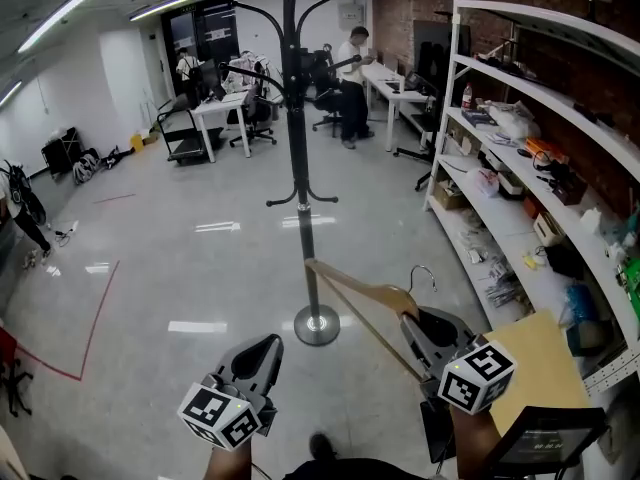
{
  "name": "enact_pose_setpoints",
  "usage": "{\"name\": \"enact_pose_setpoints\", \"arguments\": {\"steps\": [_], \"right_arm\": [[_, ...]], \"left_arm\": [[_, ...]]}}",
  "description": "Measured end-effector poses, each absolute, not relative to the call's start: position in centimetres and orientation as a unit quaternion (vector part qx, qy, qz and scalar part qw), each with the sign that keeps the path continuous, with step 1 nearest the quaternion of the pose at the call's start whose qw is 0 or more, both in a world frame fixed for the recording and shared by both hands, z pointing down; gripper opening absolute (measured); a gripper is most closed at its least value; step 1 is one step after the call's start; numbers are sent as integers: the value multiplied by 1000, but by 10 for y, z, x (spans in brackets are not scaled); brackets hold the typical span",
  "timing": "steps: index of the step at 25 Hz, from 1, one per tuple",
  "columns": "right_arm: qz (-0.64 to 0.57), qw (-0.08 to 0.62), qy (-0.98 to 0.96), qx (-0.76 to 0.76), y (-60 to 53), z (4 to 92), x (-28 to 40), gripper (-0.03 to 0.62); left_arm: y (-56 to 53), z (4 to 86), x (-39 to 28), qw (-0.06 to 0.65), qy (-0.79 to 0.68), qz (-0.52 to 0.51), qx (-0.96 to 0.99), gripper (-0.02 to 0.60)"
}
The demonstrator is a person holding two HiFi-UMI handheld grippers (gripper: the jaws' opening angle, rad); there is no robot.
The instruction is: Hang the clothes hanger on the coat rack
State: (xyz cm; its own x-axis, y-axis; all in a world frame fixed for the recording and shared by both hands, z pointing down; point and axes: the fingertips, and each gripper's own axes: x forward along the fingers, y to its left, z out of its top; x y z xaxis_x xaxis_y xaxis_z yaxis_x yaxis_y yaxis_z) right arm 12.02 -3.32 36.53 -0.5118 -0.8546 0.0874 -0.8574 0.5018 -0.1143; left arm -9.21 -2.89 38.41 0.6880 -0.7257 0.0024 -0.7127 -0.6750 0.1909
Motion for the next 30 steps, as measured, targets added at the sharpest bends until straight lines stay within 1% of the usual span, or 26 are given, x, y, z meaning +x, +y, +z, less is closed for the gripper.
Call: {"name": "enact_pose_setpoints", "arguments": {"steps": [9,12,16,21,30], "right_arm": [[63,10,-880,471,-117,354,78,55],[61,16,-893,445,-154,351,71,55],[56,1,-913,404,-211,341,74,55],[36,0,-934,355,-268,328,71,55],[-8,31,-971,238,-346,302,40,55]], "left_arm": [[-120,387,-120,98,-385,-50,917,-2],[-155,392,-112,105,-384,-40,916,-2],[-205,396,-98,102,-400,-29,910,-2],[-253,385,-87,75,-423,-25,903,-2],[-317,378,-65,60,-448,-29,891,-2]]}}
